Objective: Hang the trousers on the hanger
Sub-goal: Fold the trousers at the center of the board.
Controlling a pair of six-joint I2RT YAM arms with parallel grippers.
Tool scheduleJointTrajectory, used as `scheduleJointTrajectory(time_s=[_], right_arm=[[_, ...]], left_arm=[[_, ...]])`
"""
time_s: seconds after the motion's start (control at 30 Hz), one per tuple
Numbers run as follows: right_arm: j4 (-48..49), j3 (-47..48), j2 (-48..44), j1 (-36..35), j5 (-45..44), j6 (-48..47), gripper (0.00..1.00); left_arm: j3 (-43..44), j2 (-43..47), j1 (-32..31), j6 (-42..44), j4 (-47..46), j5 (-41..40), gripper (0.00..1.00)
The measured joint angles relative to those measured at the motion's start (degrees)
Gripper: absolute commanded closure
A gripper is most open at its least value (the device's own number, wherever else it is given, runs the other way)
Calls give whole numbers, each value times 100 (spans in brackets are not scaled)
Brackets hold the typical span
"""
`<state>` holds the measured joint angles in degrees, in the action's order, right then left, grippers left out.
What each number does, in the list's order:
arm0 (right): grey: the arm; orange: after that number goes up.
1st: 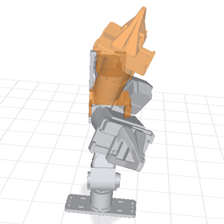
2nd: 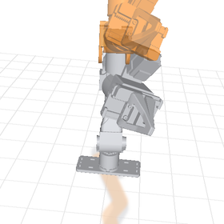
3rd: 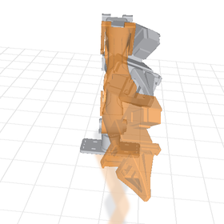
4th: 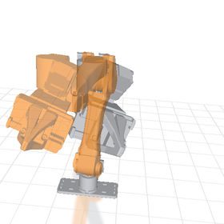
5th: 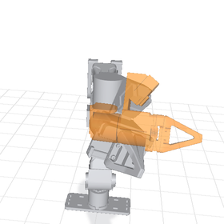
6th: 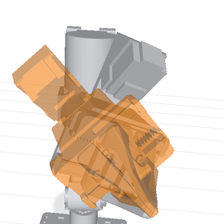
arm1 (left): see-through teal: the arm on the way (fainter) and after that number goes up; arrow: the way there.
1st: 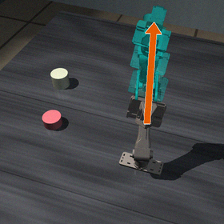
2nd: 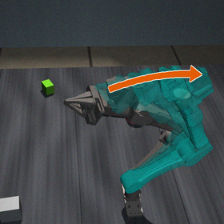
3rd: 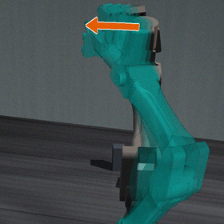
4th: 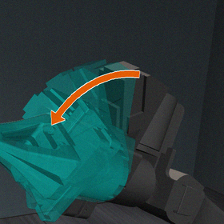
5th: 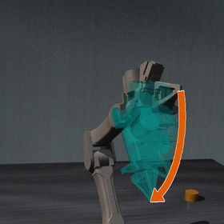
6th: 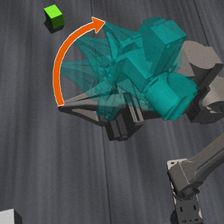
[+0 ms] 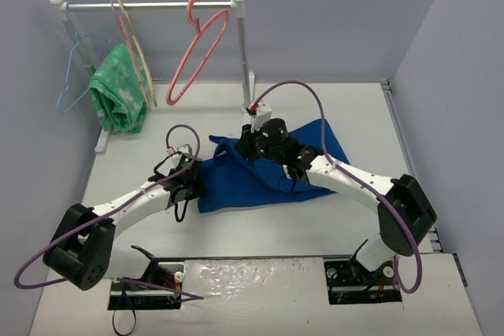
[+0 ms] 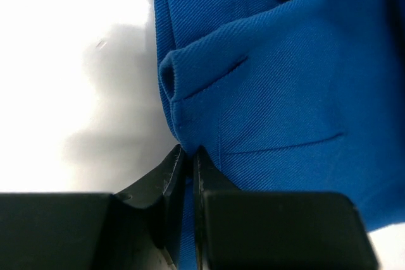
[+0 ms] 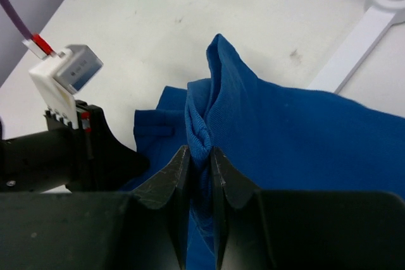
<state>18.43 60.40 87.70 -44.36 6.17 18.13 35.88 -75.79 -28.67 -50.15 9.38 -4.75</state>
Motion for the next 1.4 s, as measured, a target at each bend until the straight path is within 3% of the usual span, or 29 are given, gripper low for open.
scheduleJointTrajectory(time_s=[0.37,0.63,1.1,1.4], right_arm=[[412,-61,293,-337,233,159,100],[397,-77,203,-374,247,199,100],[465,-175,-104,-744,204,292,100],[955,-689,396,-1029,183,488,100]], left_arm=[[173,553,-11,39,780,-177,92],[170,-250,-9,-12,450,-148,92],[60,-301,-9,-103,7,-146,92],[-9,-272,-9,-156,-111,-145,88]])
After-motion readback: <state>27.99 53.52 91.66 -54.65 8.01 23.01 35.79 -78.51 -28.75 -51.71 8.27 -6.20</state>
